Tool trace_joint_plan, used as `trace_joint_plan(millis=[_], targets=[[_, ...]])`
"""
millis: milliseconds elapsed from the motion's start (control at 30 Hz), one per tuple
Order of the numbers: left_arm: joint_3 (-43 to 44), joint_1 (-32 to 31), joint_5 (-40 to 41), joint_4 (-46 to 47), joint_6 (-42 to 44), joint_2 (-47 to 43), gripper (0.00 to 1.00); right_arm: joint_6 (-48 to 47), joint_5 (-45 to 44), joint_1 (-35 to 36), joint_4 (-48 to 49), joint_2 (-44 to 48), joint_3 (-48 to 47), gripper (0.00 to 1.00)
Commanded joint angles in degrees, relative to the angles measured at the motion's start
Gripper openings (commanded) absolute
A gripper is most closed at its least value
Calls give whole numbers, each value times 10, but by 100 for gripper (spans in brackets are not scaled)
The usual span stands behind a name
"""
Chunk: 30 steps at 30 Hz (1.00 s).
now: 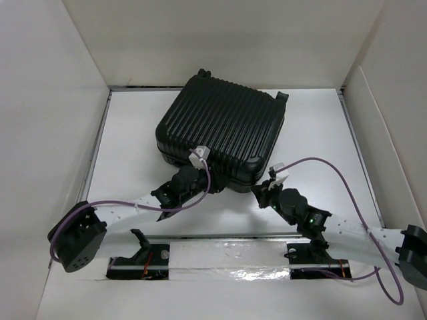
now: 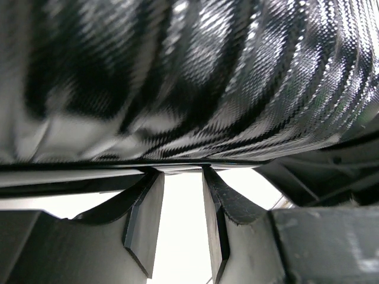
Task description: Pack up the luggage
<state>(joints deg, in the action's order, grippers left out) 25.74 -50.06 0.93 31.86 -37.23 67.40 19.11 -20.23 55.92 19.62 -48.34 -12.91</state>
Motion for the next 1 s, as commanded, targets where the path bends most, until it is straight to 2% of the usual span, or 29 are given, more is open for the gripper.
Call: trace_joint_plan(millis=[0, 167, 333, 433, 533, 567, 667, 767, 867, 900, 933, 967], targets=[[69, -1, -1, 76, 15, 34, 29, 26, -8, 46, 10, 19, -5, 0], [133, -13, -40, 102, 13, 95, 29, 64, -35, 123, -30, -3, -40, 0], [186, -48, -37, 90, 22, 145, 28, 65, -95, 167, -15, -121, -129, 0], [172, -48, -23, 66, 21, 129, 30, 54, -124, 167, 25, -160, -148, 0], [121, -22, 23, 31, 19, 52, 42, 51, -130, 167, 15, -162, -151, 0], [107, 6, 36, 23, 16, 24, 49, 52, -127, 160, 12, -154, -147, 0], [68, 59, 84, -33, 7, -132, 57, 57, -92, 140, 36, -135, -122, 0], [70, 158, 115, -96, -2, -218, 55, 51, -70, 133, 39, -133, -117, 0], [67, 282, 113, -108, -34, -246, 50, 46, -60, 128, 32, -142, -118, 0], [60, 312, 109, -97, -47, -246, 48, 45, -57, 122, 33, -144, -117, 0], [46, 372, 102, -67, -63, -237, 48, 43, -49, 122, 37, -146, -116, 0], [43, 406, 53, -53, -102, -224, 48, 42, -44, 117, 39, -146, -115, 0]])
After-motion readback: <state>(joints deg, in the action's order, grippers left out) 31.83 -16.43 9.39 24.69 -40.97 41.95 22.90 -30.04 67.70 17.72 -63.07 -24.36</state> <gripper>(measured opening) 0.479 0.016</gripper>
